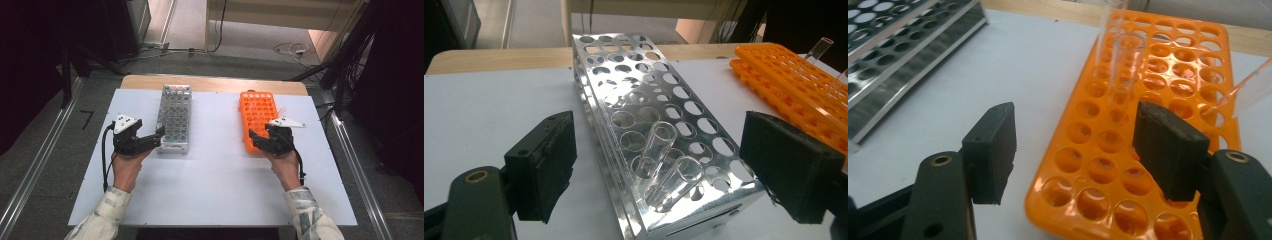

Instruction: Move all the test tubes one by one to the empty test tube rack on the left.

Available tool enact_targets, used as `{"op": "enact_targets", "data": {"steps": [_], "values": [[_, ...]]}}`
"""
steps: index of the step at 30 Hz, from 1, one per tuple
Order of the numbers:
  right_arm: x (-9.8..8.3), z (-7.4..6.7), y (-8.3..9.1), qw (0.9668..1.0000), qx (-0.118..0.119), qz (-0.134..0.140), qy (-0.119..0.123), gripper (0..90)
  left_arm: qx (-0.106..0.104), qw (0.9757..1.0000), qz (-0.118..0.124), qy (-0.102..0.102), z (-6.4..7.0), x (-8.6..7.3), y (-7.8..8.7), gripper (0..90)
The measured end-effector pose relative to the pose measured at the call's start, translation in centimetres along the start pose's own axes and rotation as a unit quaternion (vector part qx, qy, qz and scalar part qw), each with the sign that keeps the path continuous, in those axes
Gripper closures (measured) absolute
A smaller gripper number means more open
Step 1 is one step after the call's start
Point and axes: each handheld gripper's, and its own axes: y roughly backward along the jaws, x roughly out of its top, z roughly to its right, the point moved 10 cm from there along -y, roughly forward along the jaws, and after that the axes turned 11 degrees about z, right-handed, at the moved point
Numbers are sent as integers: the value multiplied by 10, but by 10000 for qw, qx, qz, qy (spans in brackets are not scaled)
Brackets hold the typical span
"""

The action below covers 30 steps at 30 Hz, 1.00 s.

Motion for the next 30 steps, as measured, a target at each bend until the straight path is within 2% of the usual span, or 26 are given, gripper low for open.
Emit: {"op": "enact_targets", "data": {"steps": [7, 12, 15, 17, 20, 25, 30], "values": [[-5, 18, -21, 9995, -279, -129, -103, 371, -121, 9999, 42, -1, 3, 1, 0, 110], [-3, 27, -32, 9990, -419, -86, -94, 443, -159, 9998, 73, -30, 4, 1, 0, 87], [-2, 26, -39, 9991, -411, -56, -90, 486, -125, 9999, 41, -75, 4, 1, 0, 85], [-6, 25, -45, 9989, -426, -189, 8, 501, -106, 9999, 8, -102, 4, 0, 0, 84], [-8, 23, -50, 9987, -440, -226, 72, 538, -101, 9999, -7, -125, 4, -1, -1, 67], [-8, 24, -54, 9981, -529, -265, 165, 608, -106, 9998, -37, -191, 6, -2, -2, 68], [-8, 28, -54, 9975, -613, -276, 193, 722, -109, 9998, -60, -173, 7, -3, -2, 71]]}}
